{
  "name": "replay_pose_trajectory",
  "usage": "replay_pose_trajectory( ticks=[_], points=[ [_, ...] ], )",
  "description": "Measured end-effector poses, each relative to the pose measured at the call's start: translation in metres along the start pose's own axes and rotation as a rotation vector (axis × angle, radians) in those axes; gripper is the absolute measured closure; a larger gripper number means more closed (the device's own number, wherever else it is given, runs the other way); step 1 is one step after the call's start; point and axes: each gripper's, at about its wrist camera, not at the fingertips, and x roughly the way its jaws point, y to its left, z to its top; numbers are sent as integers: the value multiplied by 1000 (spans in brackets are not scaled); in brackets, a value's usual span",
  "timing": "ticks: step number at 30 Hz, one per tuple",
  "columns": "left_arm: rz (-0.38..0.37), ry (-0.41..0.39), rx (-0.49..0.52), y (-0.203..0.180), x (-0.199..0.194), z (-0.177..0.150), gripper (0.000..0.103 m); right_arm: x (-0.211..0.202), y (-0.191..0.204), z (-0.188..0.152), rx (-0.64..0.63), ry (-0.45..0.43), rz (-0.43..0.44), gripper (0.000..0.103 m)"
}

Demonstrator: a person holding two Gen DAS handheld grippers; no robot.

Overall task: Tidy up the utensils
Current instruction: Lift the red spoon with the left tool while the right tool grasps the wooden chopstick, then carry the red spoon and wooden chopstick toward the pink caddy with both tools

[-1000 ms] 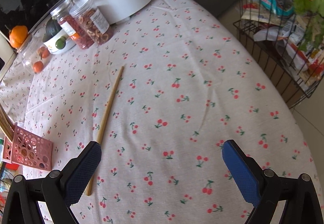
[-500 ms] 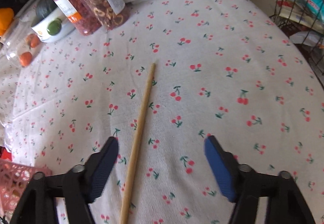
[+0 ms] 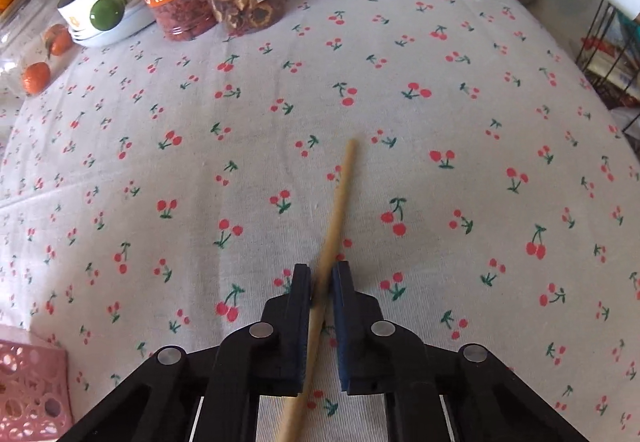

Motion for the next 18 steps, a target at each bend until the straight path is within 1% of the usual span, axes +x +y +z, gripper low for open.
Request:
replay_pose_trajectory(
  ticks=[3, 8, 13, 18],
  points=[
    [12, -34, -8, 2, -5, 3, 75, -11, -8, -3, 17, -12, 29, 98],
    [36, -117, -4, 2, -15, 8, 75, -55, -13, -6, 12, -102, 94, 97],
    [55, -245, 1, -1, -22, 15, 75, -103, -12, -18, -23, -202, 160, 97],
    [88, -347, 2, -5, -16, 23, 75, -144, -11, -29, -45, -292, 227, 97]
  ],
)
